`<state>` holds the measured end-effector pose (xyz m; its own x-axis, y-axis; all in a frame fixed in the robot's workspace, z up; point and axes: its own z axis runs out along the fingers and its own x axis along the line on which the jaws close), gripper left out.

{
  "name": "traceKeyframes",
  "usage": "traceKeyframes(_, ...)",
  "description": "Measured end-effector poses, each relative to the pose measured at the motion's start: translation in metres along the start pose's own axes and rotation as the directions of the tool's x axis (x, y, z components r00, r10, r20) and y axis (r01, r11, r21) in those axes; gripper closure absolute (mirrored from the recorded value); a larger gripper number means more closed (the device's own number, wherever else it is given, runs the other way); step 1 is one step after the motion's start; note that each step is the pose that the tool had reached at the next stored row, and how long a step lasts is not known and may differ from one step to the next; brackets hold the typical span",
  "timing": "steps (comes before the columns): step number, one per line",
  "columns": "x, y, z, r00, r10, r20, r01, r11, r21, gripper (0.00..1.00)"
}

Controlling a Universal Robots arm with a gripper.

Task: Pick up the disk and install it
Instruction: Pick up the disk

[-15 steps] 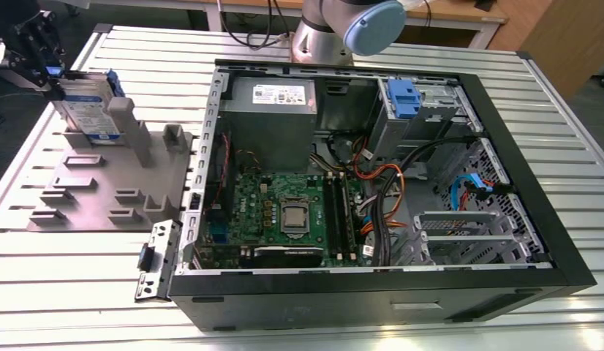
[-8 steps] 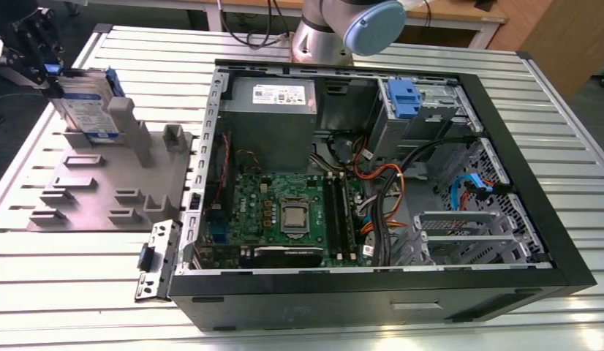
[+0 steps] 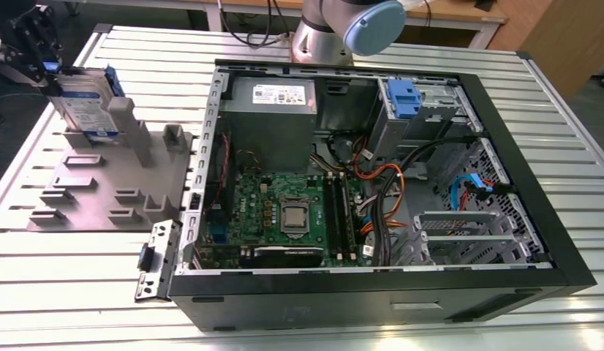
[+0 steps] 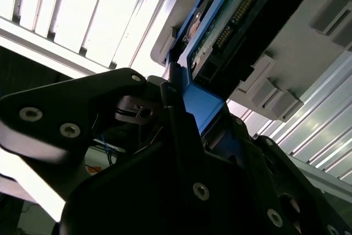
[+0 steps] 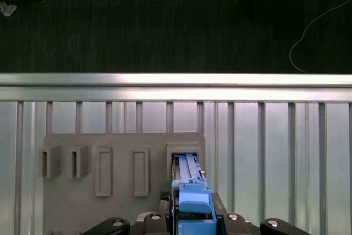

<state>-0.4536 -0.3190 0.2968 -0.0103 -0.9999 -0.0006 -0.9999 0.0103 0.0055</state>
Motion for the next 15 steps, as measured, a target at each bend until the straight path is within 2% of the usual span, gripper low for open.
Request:
traceKeyframes(2, 0.0, 0.0, -0.0029, 1.0, 0.0, 0.0, 0.0, 1.0, -0.0001, 0.64)
traceKeyframes(13, 0.0, 0.0, -0.005, 1.0, 0.0, 0.0, 0.0, 1.0, 0.0, 0.64)
traceKeyframes(15, 0.0, 0.0, -0.0082, 1.0, 0.0, 0.0, 0.0, 1.0, 0.0, 0.64)
